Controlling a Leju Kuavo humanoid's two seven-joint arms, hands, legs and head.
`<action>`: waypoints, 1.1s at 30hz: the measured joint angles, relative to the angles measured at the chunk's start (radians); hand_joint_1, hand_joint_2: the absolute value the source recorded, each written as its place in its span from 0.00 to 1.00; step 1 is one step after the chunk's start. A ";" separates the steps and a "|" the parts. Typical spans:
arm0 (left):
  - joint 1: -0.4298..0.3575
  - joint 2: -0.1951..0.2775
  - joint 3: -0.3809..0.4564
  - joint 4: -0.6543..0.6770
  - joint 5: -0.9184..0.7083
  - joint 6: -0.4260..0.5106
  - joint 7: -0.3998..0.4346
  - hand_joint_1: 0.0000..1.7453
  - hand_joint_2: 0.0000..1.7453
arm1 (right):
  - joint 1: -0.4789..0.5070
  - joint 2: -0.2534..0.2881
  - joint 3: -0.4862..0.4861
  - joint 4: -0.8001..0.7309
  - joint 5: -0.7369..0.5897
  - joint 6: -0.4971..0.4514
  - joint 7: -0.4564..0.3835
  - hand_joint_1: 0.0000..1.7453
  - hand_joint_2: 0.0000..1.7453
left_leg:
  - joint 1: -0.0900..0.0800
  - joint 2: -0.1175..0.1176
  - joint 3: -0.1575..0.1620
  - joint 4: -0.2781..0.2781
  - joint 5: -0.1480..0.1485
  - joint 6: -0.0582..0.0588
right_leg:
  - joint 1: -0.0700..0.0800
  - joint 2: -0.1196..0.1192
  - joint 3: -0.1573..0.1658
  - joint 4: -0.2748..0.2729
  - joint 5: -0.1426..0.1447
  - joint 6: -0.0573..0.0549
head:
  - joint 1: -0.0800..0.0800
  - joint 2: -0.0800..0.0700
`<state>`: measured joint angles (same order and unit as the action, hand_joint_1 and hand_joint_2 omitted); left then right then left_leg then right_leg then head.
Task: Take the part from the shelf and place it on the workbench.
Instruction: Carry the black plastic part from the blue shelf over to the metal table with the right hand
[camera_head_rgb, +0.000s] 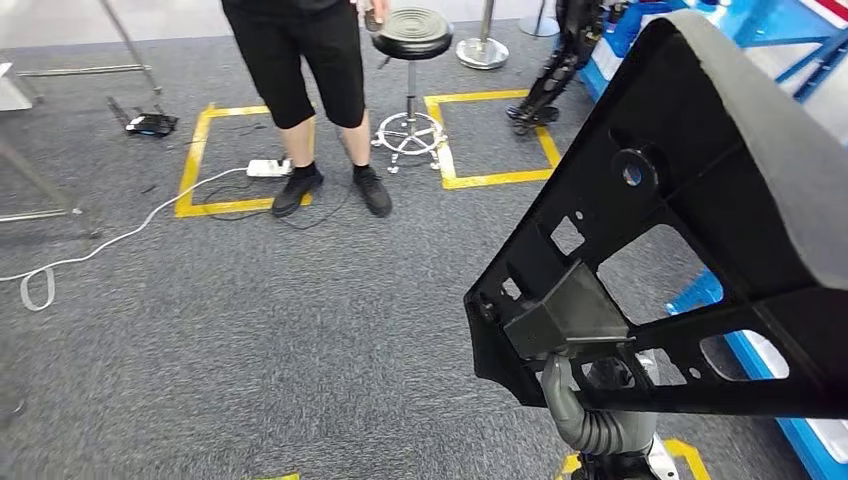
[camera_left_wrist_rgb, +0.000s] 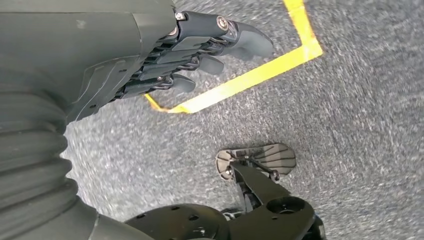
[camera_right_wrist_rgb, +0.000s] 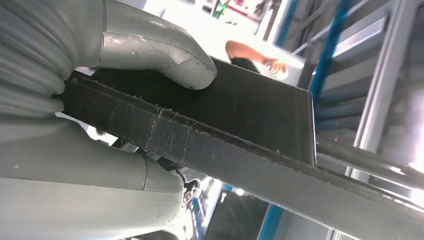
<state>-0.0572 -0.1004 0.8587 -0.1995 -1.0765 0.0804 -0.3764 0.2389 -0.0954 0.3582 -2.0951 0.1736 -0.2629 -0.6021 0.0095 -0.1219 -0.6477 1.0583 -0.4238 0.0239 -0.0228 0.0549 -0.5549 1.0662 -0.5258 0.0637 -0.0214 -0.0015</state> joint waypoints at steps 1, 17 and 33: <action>0.000 -0.001 0.000 0.000 0.000 0.000 0.000 0.00 1.00 | 0.000 0.001 0.000 0.000 0.000 0.000 0.000 1.00 1.00 | -0.002 -0.010 -0.002 -0.002 0.003 -0.006 | 0.001 0.014 0.012 -0.028 0.009 -0.005 | 0.000 0.000; 0.002 -0.002 0.001 0.000 -0.011 0.007 0.003 0.00 1.00 | 0.005 0.015 -0.003 0.000 0.000 -0.002 -0.001 1.00 1.00 | -0.006 0.200 0.030 0.006 -0.037 -0.031 | 0.018 -0.181 0.034 -0.040 0.011 -0.037 | -0.013 0.000; -0.002 -0.009 0.002 0.000 -0.012 0.036 -0.001 0.00 1.00 | 0.000 0.017 -0.006 0.002 0.000 -0.003 -0.004 1.00 1.00 | 0.003 -0.022 0.006 -0.015 0.005 -0.018 | -0.004 0.021 0.004 -0.038 0.024 -0.007 | -0.004 0.000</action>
<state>-0.0587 -0.1099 0.8604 -0.1996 -1.0884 0.1163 -0.3776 0.2389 -0.0783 0.3520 -2.0928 0.1732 -0.2659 -0.6062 0.0121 -0.1434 -0.6419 1.0436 -0.4188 0.0056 -0.0267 0.0763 -0.5506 1.0287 -0.5018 0.0566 -0.0249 -0.0015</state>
